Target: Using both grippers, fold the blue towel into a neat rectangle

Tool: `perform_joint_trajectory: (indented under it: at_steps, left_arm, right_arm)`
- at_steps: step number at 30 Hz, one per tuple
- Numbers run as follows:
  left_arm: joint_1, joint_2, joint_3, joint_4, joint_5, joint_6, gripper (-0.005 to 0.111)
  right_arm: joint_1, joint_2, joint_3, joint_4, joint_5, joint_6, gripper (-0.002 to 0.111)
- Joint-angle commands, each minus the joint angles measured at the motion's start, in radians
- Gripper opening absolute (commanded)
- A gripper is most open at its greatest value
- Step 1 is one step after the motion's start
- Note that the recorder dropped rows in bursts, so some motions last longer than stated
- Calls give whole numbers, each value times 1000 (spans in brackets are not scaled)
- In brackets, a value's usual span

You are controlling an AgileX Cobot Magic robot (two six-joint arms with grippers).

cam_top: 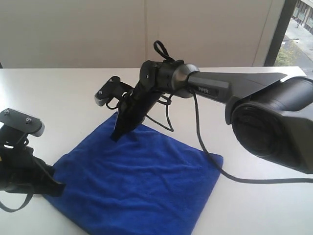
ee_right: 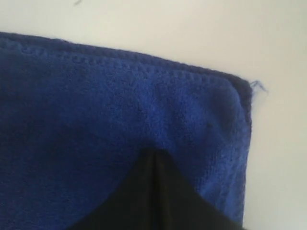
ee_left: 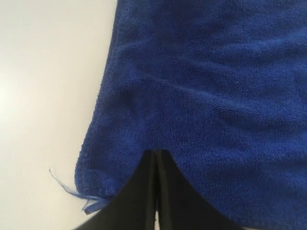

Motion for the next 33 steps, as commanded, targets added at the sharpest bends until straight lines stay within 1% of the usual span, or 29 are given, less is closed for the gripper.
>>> perform_joint_trajectory:
  at_steps: [1, 4, 8, 17, 22, 25, 30, 33]
  left_arm:
    - [1, -9, 8, -12, 0, -9, 0]
    - [1, -9, 8, -12, 0, -9, 0]
    - [1, -9, 8, -12, -6, -9, 0]
    - [1, -9, 8, -12, -10, -9, 0]
    - [1, -9, 8, -12, -10, -9, 0]
    - [1, -9, 8, -12, -10, -9, 0]
    - [1, -9, 8, -12, -10, -9, 0]
    - [1, -9, 8, -12, -10, -9, 0]
  right_arm:
    - [-29, 11, -4, -119, -61, 80, 0]
    - [-55, 11, -4, -161, -86, 123, 0]
    - [-103, 11, -4, -163, -85, 128, 0]
    - [-240, 11, -4, -169, -71, 193, 0]
    - [-266, 8, -4, -185, -26, 206, 0]
    - [-271, 9, 0, -242, 1, 261, 0]
    - [-271, 9, 3, -437, 32, 391, 0]
    - [-279, 9, 3, -483, 57, 417, 0]
